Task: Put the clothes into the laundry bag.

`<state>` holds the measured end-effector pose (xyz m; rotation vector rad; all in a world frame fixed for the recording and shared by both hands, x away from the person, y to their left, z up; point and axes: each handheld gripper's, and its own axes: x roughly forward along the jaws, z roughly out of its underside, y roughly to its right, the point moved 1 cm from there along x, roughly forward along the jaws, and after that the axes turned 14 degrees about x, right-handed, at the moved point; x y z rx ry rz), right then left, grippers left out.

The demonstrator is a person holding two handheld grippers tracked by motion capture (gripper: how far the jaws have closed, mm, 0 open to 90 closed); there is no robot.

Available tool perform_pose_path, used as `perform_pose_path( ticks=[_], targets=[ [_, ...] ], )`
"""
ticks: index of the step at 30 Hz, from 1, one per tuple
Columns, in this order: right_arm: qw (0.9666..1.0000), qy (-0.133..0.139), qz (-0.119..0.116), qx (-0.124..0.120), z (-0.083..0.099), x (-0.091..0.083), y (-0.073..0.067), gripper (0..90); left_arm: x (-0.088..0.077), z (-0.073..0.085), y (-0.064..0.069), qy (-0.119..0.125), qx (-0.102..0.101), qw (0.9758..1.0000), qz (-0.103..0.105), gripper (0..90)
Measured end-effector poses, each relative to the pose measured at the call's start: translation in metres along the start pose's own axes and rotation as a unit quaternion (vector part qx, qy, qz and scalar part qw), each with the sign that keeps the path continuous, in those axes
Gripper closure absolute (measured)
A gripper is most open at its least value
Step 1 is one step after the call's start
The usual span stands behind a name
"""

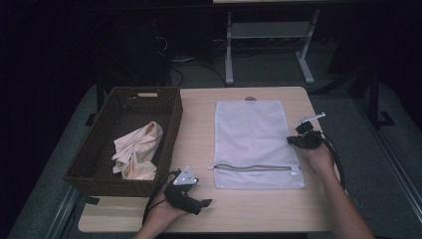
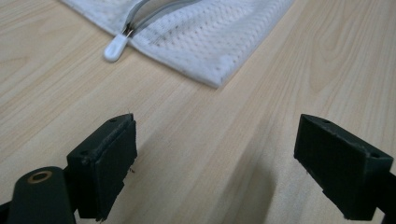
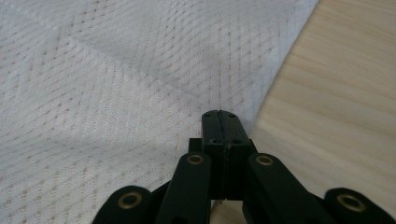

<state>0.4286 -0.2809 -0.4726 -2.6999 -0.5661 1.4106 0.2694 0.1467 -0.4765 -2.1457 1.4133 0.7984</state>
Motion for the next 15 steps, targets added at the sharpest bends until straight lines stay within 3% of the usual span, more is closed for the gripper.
perform_pose_path(
  ticks=[15],
  targets=[
    [0.9989,-0.003,0.032,0.033,0.005,-0.014,0.032,89.7,0.000,0.000,0.000,0.001,-0.002,1.0000,-0.001,12.5]
  ],
)
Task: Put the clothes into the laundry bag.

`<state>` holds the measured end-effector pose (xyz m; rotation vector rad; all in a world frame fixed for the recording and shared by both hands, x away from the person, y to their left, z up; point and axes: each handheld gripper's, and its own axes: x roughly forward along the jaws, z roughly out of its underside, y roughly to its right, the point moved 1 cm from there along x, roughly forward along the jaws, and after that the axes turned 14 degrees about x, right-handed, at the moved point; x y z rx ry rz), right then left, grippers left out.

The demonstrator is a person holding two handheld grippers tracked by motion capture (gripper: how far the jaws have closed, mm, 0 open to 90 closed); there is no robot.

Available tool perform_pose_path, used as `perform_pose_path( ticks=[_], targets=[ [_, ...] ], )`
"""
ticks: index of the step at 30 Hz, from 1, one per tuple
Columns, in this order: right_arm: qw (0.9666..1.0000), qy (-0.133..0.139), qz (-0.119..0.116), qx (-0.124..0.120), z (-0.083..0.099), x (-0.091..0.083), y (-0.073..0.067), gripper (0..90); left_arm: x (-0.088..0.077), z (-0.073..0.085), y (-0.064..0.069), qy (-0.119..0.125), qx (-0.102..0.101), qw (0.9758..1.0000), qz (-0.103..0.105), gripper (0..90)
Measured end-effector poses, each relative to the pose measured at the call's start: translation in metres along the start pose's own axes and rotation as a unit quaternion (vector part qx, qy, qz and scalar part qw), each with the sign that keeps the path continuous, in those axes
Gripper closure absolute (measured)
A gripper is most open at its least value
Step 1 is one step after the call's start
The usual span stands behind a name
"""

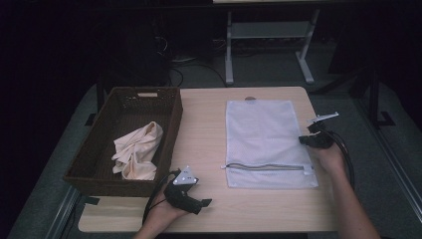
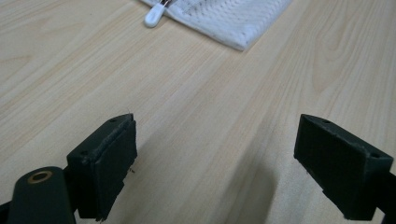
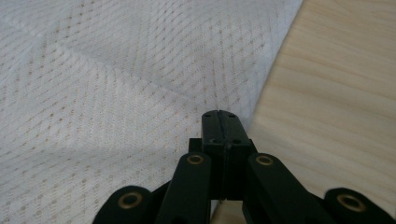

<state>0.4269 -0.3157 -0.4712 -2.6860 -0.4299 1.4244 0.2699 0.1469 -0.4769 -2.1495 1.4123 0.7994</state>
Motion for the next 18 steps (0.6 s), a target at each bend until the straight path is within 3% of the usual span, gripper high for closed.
perform_pose_path(
  ticks=[18],
  targets=[
    [0.9990,0.006,0.035,0.026,0.005,-0.011,0.029,89.7,0.000,0.000,0.001,-0.001,0.002,1.0000,0.002,12.5]
  ],
)
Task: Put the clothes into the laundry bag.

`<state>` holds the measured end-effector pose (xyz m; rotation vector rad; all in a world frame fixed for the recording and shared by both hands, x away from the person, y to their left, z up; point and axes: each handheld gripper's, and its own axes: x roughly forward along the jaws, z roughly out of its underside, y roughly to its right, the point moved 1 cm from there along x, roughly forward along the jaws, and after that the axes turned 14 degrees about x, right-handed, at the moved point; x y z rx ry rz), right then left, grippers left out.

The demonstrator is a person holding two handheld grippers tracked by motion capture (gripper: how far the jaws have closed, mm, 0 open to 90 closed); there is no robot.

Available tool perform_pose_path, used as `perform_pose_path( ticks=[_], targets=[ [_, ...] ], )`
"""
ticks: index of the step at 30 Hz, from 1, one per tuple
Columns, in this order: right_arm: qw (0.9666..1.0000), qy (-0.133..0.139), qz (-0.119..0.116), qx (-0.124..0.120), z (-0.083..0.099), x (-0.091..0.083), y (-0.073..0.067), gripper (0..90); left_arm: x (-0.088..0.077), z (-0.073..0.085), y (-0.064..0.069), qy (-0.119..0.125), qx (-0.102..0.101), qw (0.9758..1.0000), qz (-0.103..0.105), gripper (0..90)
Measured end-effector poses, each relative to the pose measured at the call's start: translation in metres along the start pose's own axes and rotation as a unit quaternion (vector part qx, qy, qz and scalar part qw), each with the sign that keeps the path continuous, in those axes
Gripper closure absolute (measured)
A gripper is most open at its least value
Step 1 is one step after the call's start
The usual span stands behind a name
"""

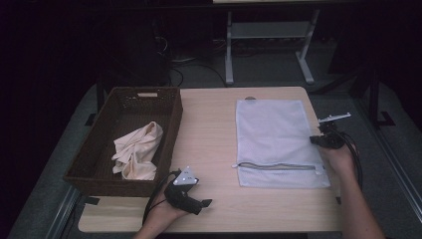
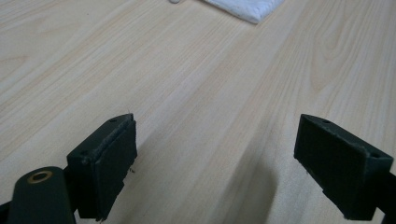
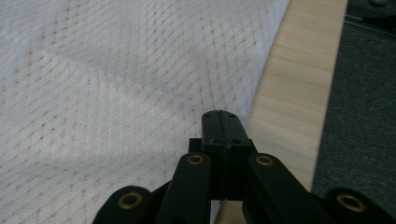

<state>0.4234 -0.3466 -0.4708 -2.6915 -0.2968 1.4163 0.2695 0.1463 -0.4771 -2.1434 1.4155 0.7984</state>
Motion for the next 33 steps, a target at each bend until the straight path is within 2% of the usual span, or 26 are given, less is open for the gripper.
perform_pose_path(
  ticks=[11,19,22,24,26,30,33],
  targets=[
    [0.9996,0.004,0.029,0.001,0.002,-0.004,0.013,89.7,0.000,0.000,0.000,0.000,-0.001,1.0000,0.001,12.5],
    [0.9994,0.008,0.032,0.012,0.003,-0.007,0.023,89.8,0.001,0.000,0.001,-0.001,0.000,1.0000,0.001,12.5],
    [0.9993,0.018,0.023,0.022,0.005,-0.007,0.028,89.7,0.001,0.000,0.001,-0.001,0.001,1.0000,0.001,12.5],
    [0.9993,0.016,0.027,0.017,0.005,-0.007,0.027,89.7,0.001,0.000,0.001,-0.002,0.001,1.0000,0.001,12.5],
    [0.9996,0.020,0.016,0.011,0.006,-0.009,0.025,89.5,0.001,-0.001,0.001,-0.001,0.001,1.0000,0.000,12.5],
    [0.9997,0.023,0.001,-0.004,0.007,-0.015,0.021,83.0,0.000,-0.001,0.000,0.000,0.001,1.0000,0.000,12.6],
    [0.9992,0.036,-0.017,-0.008,0.009,-0.022,0.015,71.6,-0.001,-0.002,0.000,0.000,0.002,1.0000,-0.001,12.7]
  ],
)
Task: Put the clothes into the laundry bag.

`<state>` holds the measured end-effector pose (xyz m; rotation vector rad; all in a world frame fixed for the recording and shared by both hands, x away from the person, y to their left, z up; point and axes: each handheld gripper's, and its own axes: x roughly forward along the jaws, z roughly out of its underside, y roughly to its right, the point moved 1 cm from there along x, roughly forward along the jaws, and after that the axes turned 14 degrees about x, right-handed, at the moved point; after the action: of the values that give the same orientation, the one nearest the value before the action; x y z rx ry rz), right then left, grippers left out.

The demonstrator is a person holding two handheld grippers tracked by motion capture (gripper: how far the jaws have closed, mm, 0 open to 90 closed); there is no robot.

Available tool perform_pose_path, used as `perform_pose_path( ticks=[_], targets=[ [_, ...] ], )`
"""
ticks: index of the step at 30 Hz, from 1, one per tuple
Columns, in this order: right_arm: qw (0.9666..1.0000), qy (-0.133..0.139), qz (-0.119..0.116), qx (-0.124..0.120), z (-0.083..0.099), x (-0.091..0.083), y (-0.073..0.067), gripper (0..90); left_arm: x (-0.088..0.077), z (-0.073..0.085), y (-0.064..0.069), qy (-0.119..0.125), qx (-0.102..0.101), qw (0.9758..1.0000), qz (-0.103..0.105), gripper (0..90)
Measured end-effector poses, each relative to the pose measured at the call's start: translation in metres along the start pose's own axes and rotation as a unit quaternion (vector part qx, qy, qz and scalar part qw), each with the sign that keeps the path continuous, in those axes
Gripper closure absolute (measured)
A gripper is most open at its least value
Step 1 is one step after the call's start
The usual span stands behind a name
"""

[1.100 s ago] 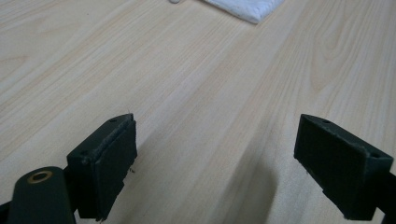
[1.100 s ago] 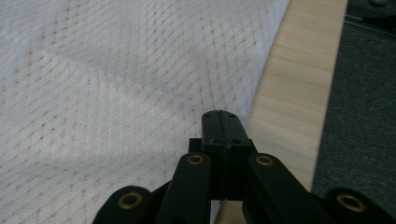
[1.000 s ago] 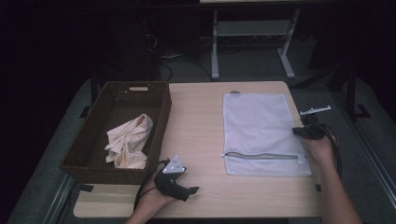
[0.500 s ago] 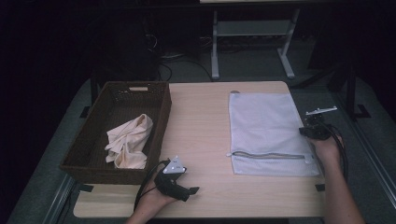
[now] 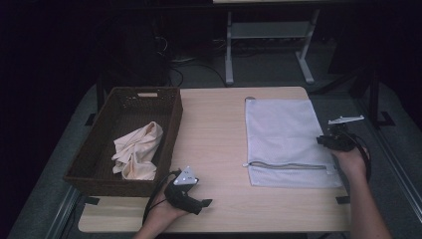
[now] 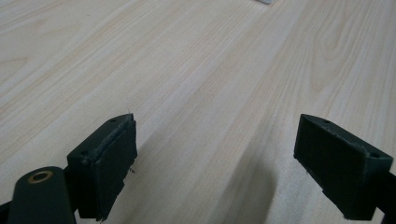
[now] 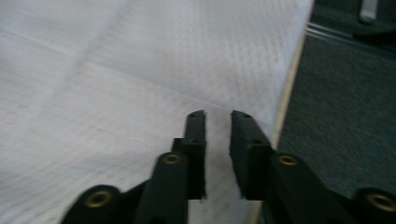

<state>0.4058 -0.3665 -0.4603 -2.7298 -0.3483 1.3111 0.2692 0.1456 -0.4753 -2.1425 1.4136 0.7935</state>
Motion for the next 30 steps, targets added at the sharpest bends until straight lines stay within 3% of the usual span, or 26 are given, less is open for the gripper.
perform_pose_path(
  ticks=[2,3,5,9,13,24,30],
  targets=[
    [0.9998,0.000,-0.020,-0.008,0.002,-0.006,-0.006,61.4,0.000,0.000,0.000,0.000,0.000,1.0000,-0.001,12.6],
    [0.9997,0.004,-0.018,-0.017,0.004,-0.009,-0.010,62.1,-0.001,-0.001,0.000,-0.001,0.000,1.0000,-0.001,12.7],
    [0.9993,0.011,-0.013,-0.034,0.009,-0.016,-0.018,71.1,-0.001,0.000,0.000,-0.002,0.001,1.0000,0.000,12.7],
    [0.9981,-0.006,-0.016,-0.060,0.022,-0.029,-0.030,86.8,-0.001,0.000,0.001,-0.003,0.002,1.0000,0.000,12.7],
    [0.9963,-0.024,-0.019,-0.080,0.040,-0.041,-0.037,89.7,-0.001,-0.001,0.002,-0.002,0.002,1.0000,0.000,12.7],
    [0.9928,-0.066,-0.022,-0.097,0.086,-0.061,-0.039,89.7,-0.001,0.000,0.001,-0.004,0.002,1.0000,0.000,12.7],
    [0.9906,-0.081,-0.024,-0.107,0.098,-0.064,-0.045,89.8,-0.001,-0.001,0.002,-0.005,0.004,1.0000,0.000,12.7]
  ],
)
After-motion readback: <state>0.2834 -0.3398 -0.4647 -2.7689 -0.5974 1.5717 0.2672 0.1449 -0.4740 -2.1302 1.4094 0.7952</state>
